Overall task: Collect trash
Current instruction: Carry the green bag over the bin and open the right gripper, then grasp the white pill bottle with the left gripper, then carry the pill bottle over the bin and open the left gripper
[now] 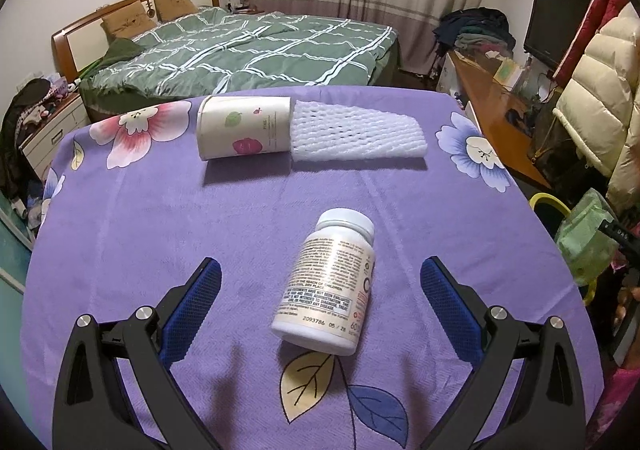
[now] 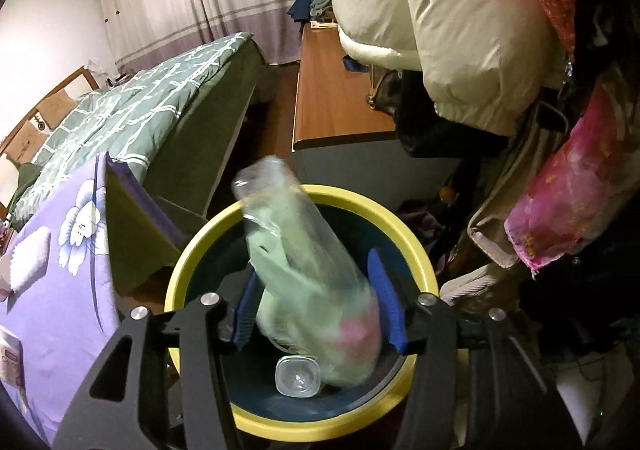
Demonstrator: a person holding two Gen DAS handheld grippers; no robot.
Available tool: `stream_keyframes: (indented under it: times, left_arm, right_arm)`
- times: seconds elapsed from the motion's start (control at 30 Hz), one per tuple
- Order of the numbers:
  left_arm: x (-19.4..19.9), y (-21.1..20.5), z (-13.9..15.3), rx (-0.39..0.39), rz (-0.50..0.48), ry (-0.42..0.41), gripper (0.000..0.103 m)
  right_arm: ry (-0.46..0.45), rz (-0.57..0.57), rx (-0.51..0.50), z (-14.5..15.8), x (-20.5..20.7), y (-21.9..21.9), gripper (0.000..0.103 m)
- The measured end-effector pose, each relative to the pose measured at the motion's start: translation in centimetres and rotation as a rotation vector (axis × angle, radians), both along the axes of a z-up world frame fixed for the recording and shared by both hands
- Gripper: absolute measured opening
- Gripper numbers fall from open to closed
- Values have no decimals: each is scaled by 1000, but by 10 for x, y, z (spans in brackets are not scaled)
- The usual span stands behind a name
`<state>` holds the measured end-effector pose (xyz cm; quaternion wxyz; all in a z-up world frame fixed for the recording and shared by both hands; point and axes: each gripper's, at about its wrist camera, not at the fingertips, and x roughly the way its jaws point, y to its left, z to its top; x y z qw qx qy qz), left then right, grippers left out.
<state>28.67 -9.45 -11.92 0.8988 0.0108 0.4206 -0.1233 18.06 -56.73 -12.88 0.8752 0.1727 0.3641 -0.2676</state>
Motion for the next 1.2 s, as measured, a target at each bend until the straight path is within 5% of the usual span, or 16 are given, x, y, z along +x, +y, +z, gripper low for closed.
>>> stream_keyframes:
  times: [0.47,0.53,0.63,0.7,0.8,0.87,1.1,1.2]
  left_arm:
    - [4,-9,-13,22,-39,37,98]
    - [5,-10,-15,28,-41,42,98]
    - [7,-11,-19,39,-45,50,98]
    - [9,-12,-20,47,-49,51,98]
    - [10,-14,-21,47,-54,50,98]
    - [12,-13,-22,44,-52,50,95]
    - [22,-14,-32,26,-64,97,50]
    - [19,-20,-29,26,-84,87,47]
  right_arm:
    - [113,65,-88,-7,13,13,52]
    - [129,135,-18,-13,15,14,52]
    - [170,68,-150,-12,14,19,54]
    - [196,169,-59,-17,20,20,53]
    - [178,94,-123,-11,15,17,54]
    - [148,117,-54,-9,13,14,54]
    - [118,133,-18,-7,3,10,55]
    - [96,129,-13,-4,-4,7,55]
